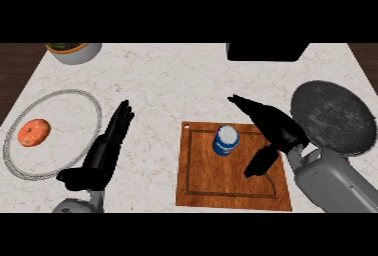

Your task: Pick the can from the cutting board and place it in the pan

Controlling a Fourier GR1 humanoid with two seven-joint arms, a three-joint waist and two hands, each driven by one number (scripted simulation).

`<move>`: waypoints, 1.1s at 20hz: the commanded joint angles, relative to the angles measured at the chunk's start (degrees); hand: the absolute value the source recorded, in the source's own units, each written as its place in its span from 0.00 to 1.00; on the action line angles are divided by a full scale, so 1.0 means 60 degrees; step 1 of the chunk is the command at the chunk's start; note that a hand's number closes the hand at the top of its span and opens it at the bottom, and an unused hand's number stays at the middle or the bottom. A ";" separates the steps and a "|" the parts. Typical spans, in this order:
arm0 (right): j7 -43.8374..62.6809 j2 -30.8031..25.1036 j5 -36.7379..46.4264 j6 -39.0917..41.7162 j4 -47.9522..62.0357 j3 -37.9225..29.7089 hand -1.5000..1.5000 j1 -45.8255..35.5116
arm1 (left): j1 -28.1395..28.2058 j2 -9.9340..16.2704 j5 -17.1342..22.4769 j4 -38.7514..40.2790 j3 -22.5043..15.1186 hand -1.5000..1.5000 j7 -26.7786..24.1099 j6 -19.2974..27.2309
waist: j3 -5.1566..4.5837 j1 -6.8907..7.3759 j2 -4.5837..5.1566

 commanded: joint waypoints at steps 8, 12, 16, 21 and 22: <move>0.1096 0.1678 0.1608 0.1144 0.0458 -0.0013 0.00 0.0293 | -0.0046 -0.0151 -0.0143 -0.0802 0.0380 0.50 0.0999 -0.0200 | 0.0009 -0.0169 -0.0031; 0.0897 0.2382 0.2401 0.1371 0.1159 -0.0482 0.00 0.0223 | 0.0393 -0.0516 -0.0592 0.0144 0.0441 0.50 -0.0379 -0.0305 | 0.0007 -0.0161 -0.0020; 0.0258 0.2179 0.2537 0.1408 0.0802 -0.1151 0.00 0.0691 | 0.0572 -0.0807 -0.0933 -0.0554 0.0181 0.50 0.0385 0.0002 | 0.0009 -0.0169 -0.0026; -0.1140 0.2743 0.2910 0.1251 0.3125 -0.2044 0.00 -0.0304 | -0.0151 -0.0555 -0.0627 -0.0015 0.0927 0.50 0.0305 -0.0657 | 0.0010 -0.0125 -0.0006; -0.0638 0.3095 0.3470 0.1134 0.2032 -0.1745 0.00 0.0570 | 0.0064 -0.0765 -0.0895 0.0104 0.0788 0.50 0.0239 -0.0649 | 0.0008 -0.0167 -0.0019</move>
